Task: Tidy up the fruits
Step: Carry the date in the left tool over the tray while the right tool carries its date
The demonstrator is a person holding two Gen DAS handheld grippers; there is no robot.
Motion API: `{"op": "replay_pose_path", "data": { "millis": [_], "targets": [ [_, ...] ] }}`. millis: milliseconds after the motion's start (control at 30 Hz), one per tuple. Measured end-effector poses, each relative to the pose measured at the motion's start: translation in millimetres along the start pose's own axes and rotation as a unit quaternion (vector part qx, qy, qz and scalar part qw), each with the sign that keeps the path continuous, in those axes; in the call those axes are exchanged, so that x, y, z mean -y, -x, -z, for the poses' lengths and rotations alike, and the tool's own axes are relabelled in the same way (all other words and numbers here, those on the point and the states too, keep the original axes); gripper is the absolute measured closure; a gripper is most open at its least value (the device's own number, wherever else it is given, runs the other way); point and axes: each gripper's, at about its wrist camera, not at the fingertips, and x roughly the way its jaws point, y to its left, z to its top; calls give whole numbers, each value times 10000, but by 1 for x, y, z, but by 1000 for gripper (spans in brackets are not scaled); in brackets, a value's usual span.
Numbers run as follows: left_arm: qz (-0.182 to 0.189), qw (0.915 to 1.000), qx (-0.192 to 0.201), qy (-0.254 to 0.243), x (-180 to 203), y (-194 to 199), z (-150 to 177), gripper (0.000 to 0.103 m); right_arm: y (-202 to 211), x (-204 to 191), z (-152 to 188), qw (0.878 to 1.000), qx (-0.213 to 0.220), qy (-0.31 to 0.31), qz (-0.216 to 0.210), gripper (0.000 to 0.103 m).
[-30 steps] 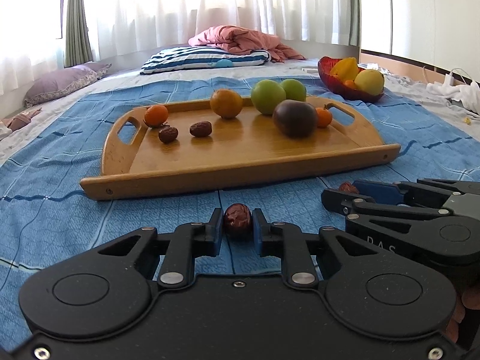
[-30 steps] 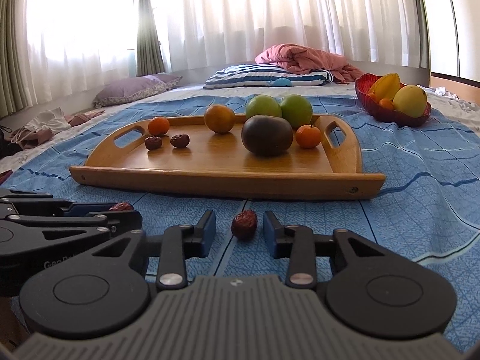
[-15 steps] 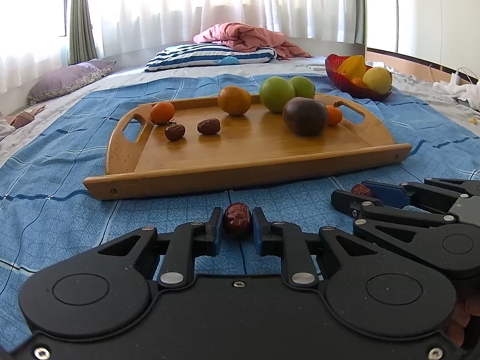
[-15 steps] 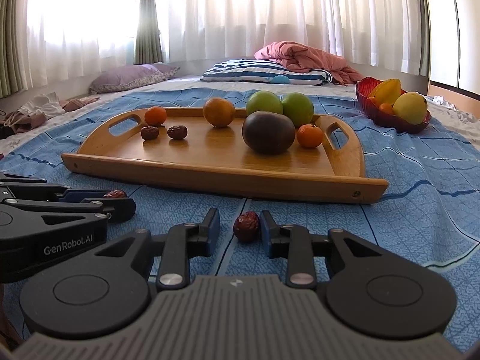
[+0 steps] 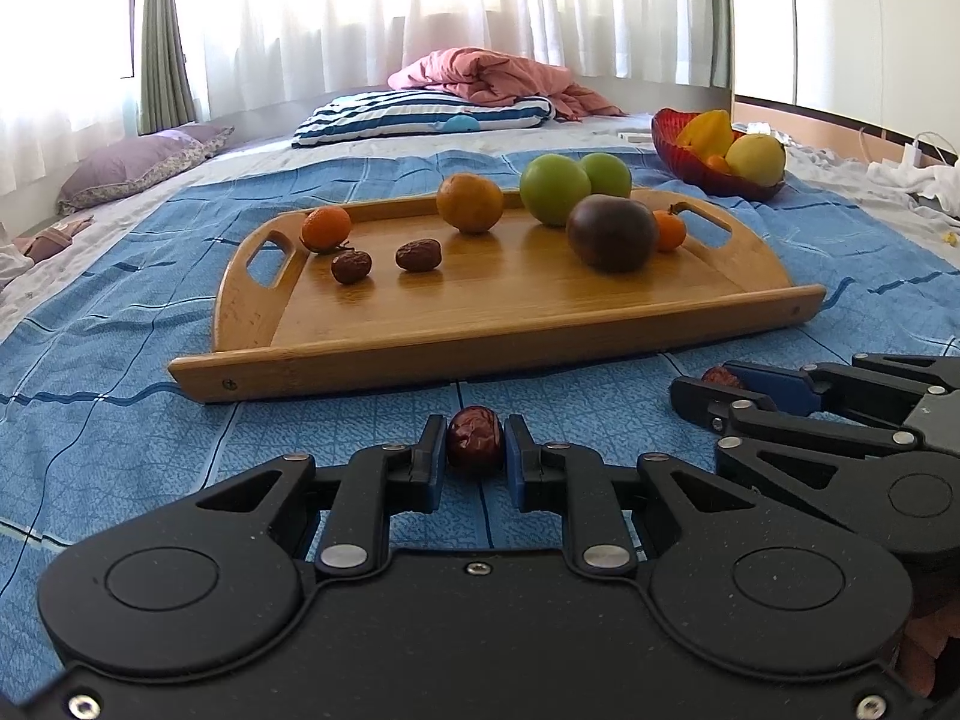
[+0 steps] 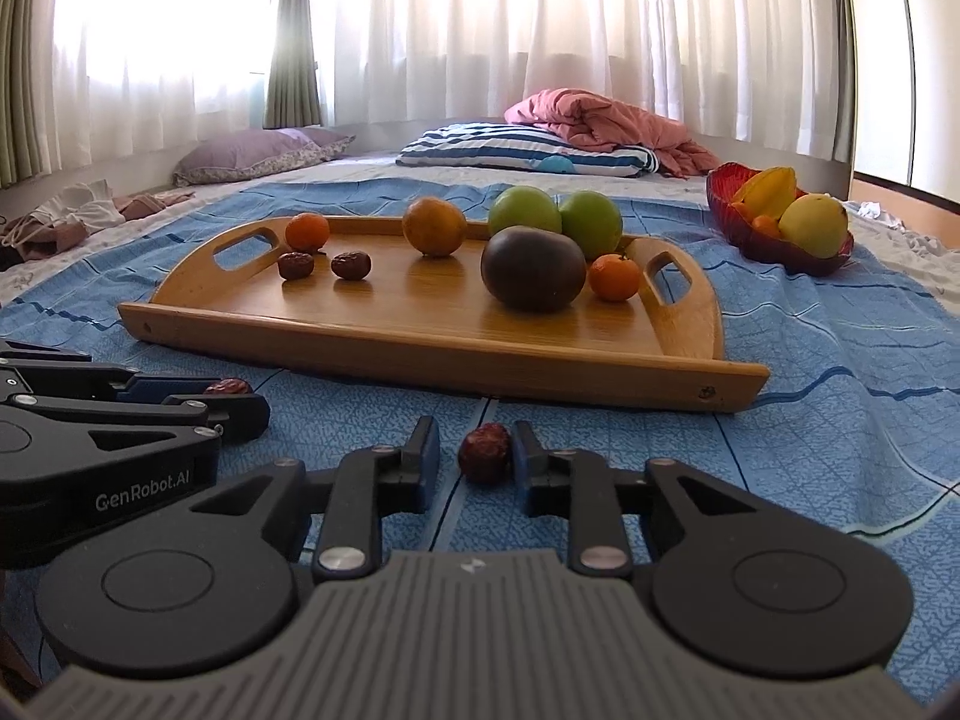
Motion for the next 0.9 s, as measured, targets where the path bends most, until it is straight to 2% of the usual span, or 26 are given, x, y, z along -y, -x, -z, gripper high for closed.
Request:
{"op": "replay_pose_path", "data": {
  "millis": [33,533,900],
  "targets": [
    [-16,10000,10,-4,0,0,0,84,1,0,0,10000,23,7,18,82],
    [-111,9998,157,-4,-6,10,-4,84,9,-1,-5,9998,147,-25,106,82],
    [-114,9992,380,80,-17,16,-22,84,10,-4,-22,9992,378,-62,66,81]
  ]
}}
